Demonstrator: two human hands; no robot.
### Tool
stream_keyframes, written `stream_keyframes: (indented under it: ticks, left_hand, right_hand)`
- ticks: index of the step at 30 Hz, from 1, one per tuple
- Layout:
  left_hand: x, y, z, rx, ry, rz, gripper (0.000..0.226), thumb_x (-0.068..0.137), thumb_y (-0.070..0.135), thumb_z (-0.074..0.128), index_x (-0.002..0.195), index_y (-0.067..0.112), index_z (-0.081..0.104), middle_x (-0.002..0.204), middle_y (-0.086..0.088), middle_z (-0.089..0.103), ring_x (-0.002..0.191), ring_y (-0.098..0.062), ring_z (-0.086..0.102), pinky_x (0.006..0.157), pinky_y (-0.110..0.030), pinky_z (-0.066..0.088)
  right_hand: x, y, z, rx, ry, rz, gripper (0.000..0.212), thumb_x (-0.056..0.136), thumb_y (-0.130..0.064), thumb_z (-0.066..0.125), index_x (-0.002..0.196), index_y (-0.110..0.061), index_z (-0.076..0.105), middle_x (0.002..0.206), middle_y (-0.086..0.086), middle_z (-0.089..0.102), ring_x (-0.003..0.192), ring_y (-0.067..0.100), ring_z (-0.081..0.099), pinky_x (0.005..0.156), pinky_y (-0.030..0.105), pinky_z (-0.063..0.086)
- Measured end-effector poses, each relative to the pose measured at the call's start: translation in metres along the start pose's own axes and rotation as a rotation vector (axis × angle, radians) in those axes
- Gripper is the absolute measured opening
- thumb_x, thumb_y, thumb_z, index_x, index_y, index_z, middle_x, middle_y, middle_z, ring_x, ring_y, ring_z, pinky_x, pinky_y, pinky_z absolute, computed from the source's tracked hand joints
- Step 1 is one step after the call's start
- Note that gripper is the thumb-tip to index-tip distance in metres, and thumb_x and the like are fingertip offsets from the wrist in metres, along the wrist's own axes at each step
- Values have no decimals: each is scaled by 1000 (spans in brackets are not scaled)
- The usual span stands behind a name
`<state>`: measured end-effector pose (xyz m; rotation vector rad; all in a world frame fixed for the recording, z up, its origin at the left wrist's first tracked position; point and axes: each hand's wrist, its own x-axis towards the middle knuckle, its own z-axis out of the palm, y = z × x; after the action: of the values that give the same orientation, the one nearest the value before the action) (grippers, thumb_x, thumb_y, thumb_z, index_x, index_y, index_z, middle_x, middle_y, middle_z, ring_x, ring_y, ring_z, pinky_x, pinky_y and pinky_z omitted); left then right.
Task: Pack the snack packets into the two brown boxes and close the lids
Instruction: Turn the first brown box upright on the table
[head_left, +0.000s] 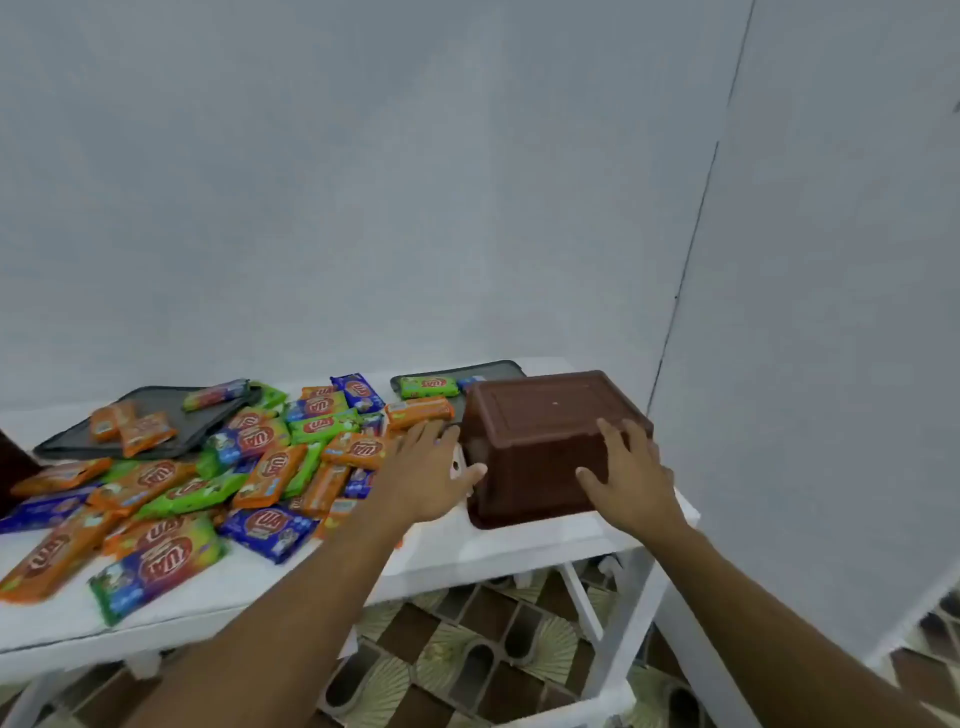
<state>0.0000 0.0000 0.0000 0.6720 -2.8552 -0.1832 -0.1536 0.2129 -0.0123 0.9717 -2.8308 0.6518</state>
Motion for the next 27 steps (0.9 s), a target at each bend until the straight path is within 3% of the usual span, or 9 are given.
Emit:
stream_keyframes:
  ticks: [3,6,9,13,16,18,21,23,27]
  left_hand:
    - [21,3,39,-92,-73,-49,77,91,69,35,148,17,33,151,-8,37,139,-27,31,112,-43,30]
    - [31,12,72,-248,-91,-84,77,81,78,31,133,24,48,129,-4,57,119,-24,52,97,-44,46]
    - [40,22,84,-424,123,-148,74,75,80,38,118,24,58,106,3,66,96,-18,62,79,-38,55]
    - [60,34,55,-671,419,-146,70,81,72,43,127,21,54,112,-1,67,96,-20,64,80,-41,55]
    - [80,36,16,-806,577,-103,60,83,67,46,126,25,50,105,-1,66,94,-22,63,78,-39,53]
    - [90,36,0,-789,608,-78,51,87,60,51,126,27,46,98,0,64,88,-19,62,72,-36,51]
    - [97,38,-5,-646,628,-116,31,97,41,50,120,20,48,75,2,58,71,-20,59,57,-32,40]
    - [97,40,-2,-561,608,-187,25,100,35,45,113,15,51,70,1,56,69,-22,57,57,-32,36]
    - [97,39,12,-515,373,-354,33,102,32,43,126,10,52,89,-10,62,96,-36,61,72,-32,36]
  right_hand:
    - [15,27,12,161,113,218,84,89,-42,60,153,-20,11,155,14,23,139,36,26,108,57,32]
    - [24,55,27,285,3,341,95,83,-39,69,153,-19,8,149,12,38,136,36,36,106,56,36]
    - [34,65,28,371,69,323,82,85,-40,67,150,-25,19,142,7,48,131,31,44,106,54,35]
    - [63,59,-2,531,328,290,59,89,-53,53,141,-29,35,124,-6,58,123,21,49,110,52,28]
    - [92,53,-38,742,418,220,52,89,-61,45,134,-35,40,106,-16,62,107,13,58,103,49,42]
    - [107,50,-56,838,433,179,46,93,-56,47,133,-35,42,100,-15,62,98,8,61,92,40,52]
    - [125,55,-67,762,424,118,36,96,-42,52,130,-32,46,101,-9,64,91,10,62,82,32,53]
    - [139,63,-64,616,367,77,29,98,-29,50,127,-26,51,107,2,67,82,15,64,78,34,54]
    - [159,69,-52,444,193,58,34,98,-23,48,132,-21,49,116,11,65,91,22,60,82,32,47]
